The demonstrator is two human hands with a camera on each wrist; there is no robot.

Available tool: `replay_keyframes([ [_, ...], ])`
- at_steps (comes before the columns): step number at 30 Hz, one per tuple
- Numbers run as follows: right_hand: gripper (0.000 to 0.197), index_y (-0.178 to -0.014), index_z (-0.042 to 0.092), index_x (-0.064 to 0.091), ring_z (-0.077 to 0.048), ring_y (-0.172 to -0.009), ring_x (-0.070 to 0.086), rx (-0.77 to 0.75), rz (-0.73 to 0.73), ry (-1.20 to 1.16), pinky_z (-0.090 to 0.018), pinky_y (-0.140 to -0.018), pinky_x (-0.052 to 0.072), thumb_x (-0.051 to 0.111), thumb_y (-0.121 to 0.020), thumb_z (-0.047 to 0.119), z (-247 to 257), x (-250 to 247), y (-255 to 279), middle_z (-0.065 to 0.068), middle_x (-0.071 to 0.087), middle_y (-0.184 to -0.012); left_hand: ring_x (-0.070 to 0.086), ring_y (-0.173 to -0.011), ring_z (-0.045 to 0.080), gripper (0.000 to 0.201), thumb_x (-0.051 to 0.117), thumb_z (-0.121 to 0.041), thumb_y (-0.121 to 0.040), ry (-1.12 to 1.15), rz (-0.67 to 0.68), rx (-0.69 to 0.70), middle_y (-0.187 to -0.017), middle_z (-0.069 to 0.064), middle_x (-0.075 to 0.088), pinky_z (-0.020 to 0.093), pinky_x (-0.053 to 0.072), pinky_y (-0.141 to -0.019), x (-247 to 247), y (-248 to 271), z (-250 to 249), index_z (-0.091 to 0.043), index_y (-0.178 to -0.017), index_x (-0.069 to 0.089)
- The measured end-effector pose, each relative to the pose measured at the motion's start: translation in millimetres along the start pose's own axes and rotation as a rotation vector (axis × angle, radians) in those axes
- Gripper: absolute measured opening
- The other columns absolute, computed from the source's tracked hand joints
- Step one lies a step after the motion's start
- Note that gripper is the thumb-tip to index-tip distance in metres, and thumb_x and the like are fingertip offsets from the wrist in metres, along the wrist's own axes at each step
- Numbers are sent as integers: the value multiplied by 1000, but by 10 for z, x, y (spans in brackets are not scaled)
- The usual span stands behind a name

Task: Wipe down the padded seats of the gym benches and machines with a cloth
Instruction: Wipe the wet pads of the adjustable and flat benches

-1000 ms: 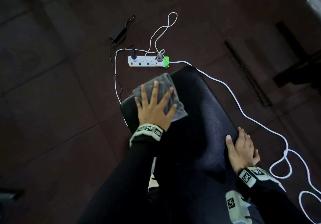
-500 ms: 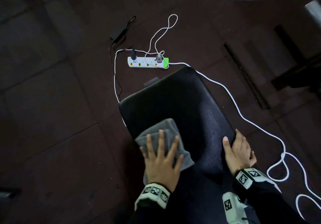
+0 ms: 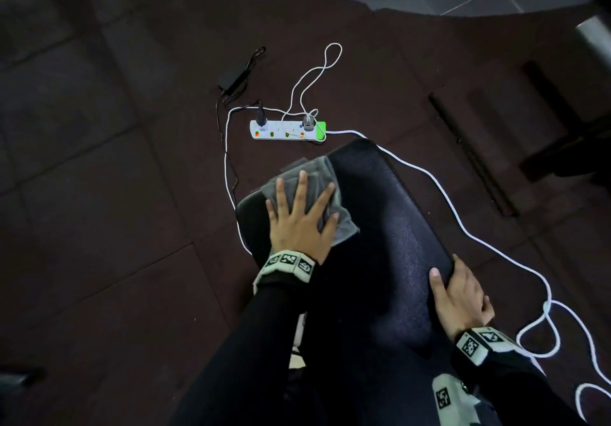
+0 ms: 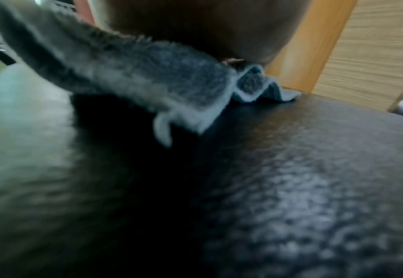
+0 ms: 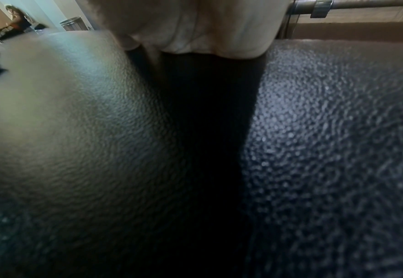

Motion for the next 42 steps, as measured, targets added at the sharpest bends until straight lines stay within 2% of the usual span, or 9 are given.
replay_keyframes([
  [6, 60, -147, 25, 21, -20, -140, 21, -10, 5, 12, -48, -112, 9, 34, -94, 49, 10, -20, -1, -2, 26, -152, -10, -146, 38, 62, 26, -63, -87, 121, -51, -223, -162, 4, -2, 59, -2, -111, 30, 323, 272, -45, -146, 28],
  [11, 61, -146, 25, 21, -20, -139, 22, -10, 13, 14, -48, -112, 10, 32, -93, 53, 8, -22, 3, -2, 27, -152, -3, -144, 42, 62, 41, -57, -91, 409, -99, -494, -159, 13, -14, 59, 18, -114, 187, 997, 85, -39, -148, 27],
  [15, 78, -146, 26, 21, -21, -139, 23, -8, 34, 10, -48, -111, 10, 20, -81, 68, -12, -12, -2, -2, 26, -152, 17, -142, 40, 75, 46, -60, -85, 624, -81, -672, -159, 18, 0, 50, 32, -110, 300, 1537, -187, -39, -148, 10],
  [18, 78, -147, 27, 19, -21, -139, 22, -16, 44, 13, -48, -112, 10, 19, -80, 69, -14, -12, -7, -2, 25, -153, 28, -138, 38, 98, 25, -89, -71, 673, -134, -708, -155, 18, 17, 48, 36, -106, 447, 1843, -322, -34, -150, 6],
  [20, 72, -147, 27, 17, -21, -139, 21, -14, 49, 24, -47, -112, 10, 22, -87, 65, -21, -12, -6, -2, 23, -153, 36, -134, 36, 92, 25, -90, -72, 681, -197, -696, -151, 17, 25, 49, 42, -103, 529, 1974, -384, -44, -148, 0],
  [26, 83, -147, 26, 19, -23, -137, 24, -5, 27, 14, -45, -110, 12, 15, -77, 71, -21, 1, 5, -3, 26, -152, 48, -120, 43, 98, 27, -81, -79, 742, -205, -790, -141, 27, 35, 50, 45, -97, 422, 1624, -229, -15, -152, 16],
  [31, 64, -147, 24, 20, -25, -136, 27, -13, -2, 22, -46, -111, 13, 32, -93, 56, -13, 7, -3, -5, 28, -151, 47, -116, 49, 68, 51, -37, -96, 661, -308, -713, -134, 34, 40, 50, 43, -95, 164, 663, 316, -5, -150, 24],
  [35, 96, -146, 24, 21, -26, -135, 28, -19, 0, 25, -47, -109, 14, 6, -66, 74, 2, 4, 7, -6, 29, -150, 50, -111, 48, 67, 42, -45, -95, 543, -248, -654, -133, 31, 40, 50, 42, -93, -53, 20, 629, -12, -151, 24],
  [42, 99, -146, 23, 23, -26, -134, 29, -13, -9, 24, -47, -108, 15, 3, -63, 74, 13, 6, 1, -6, 31, -149, 43, -119, 51, 57, 47, -32, -97, 510, -311, -539, -141, 33, 30, 53, 40, -98, 165, 573, 411, -10, -147, 33],
])
Point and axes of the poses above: each hand's wrist, its own y-axis away from the middle knuckle, its own x-axis out of the palm, z = x × y, the point moved 1 cm from there along -y, towards the middle knuckle
